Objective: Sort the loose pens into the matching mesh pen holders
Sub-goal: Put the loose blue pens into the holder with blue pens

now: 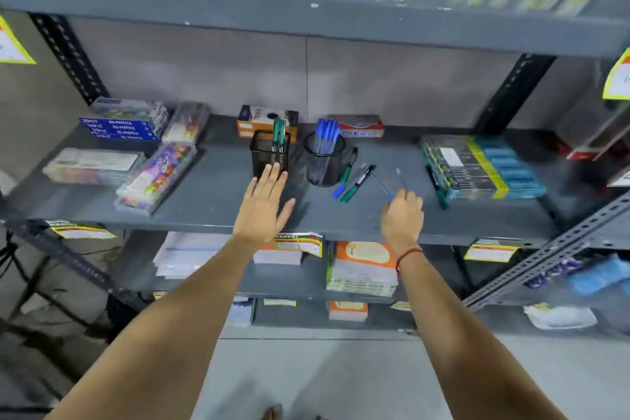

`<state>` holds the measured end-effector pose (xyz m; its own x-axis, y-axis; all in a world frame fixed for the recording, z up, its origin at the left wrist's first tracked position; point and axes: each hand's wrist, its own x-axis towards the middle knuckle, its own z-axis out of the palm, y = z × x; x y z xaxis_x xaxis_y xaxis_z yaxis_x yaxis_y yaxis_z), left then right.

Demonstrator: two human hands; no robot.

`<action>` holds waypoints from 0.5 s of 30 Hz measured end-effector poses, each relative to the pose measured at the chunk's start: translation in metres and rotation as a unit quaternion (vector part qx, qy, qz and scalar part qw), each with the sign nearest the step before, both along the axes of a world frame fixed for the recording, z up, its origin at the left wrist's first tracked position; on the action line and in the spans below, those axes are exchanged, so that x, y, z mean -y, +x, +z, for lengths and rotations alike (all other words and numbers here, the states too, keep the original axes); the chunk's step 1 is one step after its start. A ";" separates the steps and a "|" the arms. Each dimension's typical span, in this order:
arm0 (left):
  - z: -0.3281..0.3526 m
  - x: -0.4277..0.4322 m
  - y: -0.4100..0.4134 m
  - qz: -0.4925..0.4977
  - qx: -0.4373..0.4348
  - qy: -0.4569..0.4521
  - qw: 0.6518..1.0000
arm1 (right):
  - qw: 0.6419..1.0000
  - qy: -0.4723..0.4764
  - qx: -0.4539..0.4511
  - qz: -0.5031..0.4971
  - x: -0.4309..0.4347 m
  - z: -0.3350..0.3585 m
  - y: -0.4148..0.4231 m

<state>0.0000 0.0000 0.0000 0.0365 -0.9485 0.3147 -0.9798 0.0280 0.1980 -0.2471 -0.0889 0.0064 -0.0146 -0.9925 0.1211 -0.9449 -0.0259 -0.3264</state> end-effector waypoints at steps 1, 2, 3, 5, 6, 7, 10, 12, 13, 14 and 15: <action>-0.006 0.001 0.003 0.001 -0.004 0.021 1.000 | 1.000 0.013 -0.007 -0.013 0.002 -0.001 -0.002; -0.009 0.001 0.006 0.005 -0.008 0.035 0.999 | 1.000 0.013 -0.011 -0.020 0.004 -0.002 -0.004; -0.015 0.001 0.009 0.008 -0.015 0.052 0.998 | 0.999 0.015 -0.018 -0.026 0.006 -0.005 -0.006; -0.026 0.002 0.013 0.015 -0.029 0.079 0.996 | 0.999 0.013 -0.024 -0.027 0.008 -0.008 -0.007; -0.029 0.003 0.014 0.014 -0.035 0.086 0.996 | 0.999 0.008 -0.026 -0.026 0.008 -0.009 -0.007; -0.032 0.004 0.015 0.013 -0.042 0.090 0.995 | 0.999 0.002 -0.023 -0.023 0.009 -0.009 -0.008; -0.040 0.005 0.015 0.016 -0.046 0.103 0.994 | 0.999 -0.013 0.035 -0.029 0.011 -0.005 -0.009; -0.042 0.005 0.014 0.026 -0.043 0.094 0.994 | 0.991 -0.043 0.118 -0.049 0.009 0.004 -0.007; -0.043 0.005 0.014 0.028 -0.039 0.090 0.995 | 0.984 -0.068 0.157 -0.059 0.008 0.012 -0.005; -0.044 0.006 0.014 0.029 -0.034 0.086 0.995 | 0.975 -0.103 0.185 -0.065 0.008 0.022 -0.003; -0.045 0.005 0.013 0.030 -0.029 0.083 0.996 | 0.966 -0.141 0.205 -0.066 0.010 0.033 0.001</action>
